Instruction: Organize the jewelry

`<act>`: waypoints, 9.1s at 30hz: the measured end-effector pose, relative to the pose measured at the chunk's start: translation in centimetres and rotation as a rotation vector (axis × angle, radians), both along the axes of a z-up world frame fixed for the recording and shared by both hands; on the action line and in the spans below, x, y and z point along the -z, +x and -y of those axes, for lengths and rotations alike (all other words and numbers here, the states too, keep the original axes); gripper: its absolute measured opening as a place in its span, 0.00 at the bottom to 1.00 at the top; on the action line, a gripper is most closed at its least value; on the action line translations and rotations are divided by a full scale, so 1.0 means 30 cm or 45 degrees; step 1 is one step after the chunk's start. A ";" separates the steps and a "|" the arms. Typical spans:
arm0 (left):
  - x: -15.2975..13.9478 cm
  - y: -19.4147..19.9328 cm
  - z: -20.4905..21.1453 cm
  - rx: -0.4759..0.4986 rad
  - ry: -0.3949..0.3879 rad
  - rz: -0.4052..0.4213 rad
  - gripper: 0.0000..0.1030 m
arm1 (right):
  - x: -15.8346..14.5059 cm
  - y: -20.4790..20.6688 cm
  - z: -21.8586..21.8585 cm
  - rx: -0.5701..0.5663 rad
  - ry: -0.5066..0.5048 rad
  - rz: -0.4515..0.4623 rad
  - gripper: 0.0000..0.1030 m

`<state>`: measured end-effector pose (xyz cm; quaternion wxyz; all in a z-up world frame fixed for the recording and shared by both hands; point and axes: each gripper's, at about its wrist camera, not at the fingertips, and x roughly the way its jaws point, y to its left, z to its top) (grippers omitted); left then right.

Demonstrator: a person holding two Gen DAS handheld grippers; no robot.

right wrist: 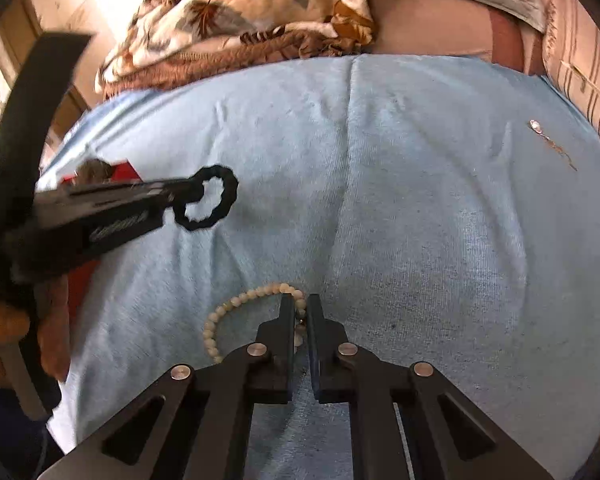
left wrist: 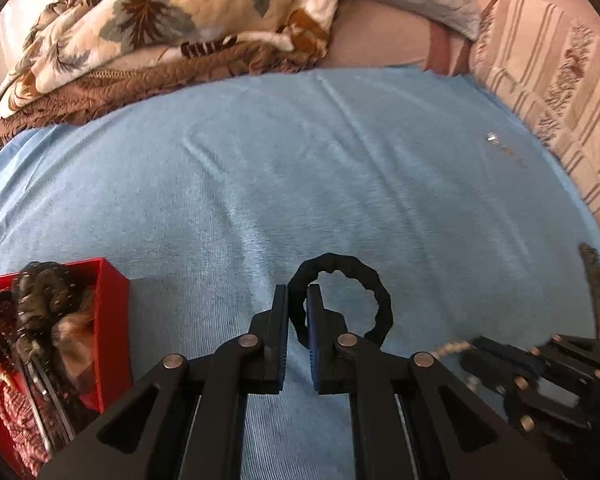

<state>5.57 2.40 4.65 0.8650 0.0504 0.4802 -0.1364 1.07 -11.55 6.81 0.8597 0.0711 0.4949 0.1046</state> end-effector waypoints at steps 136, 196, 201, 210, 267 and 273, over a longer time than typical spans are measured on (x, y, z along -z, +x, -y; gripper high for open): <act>-0.469 -0.882 -0.697 -0.808 0.127 0.706 1.00 | -0.247 -0.445 -0.426 -0.092 -0.047 0.285 0.67; -0.232 -0.873 -0.598 -0.665 0.065 0.218 1.00 | -0.191 -0.500 -0.441 -0.054 -0.165 0.236 0.78; -0.225 -0.871 -0.601 -0.667 0.056 0.214 1.00 | -0.169 -0.488 -0.446 -0.053 -0.179 0.208 0.78; -0.203 -0.857 -0.593 -0.660 0.062 0.194 1.00 | -0.145 -0.484 -0.422 -0.023 -0.180 0.188 0.79; -0.210 -0.892 -0.568 -0.638 0.054 0.279 1.00 | -0.229 -0.545 -0.478 -0.050 -0.230 0.382 0.85; -0.203 -0.883 -0.558 -0.630 0.065 0.266 1.00 | -0.219 -0.542 -0.483 -0.065 -0.230 0.374 0.86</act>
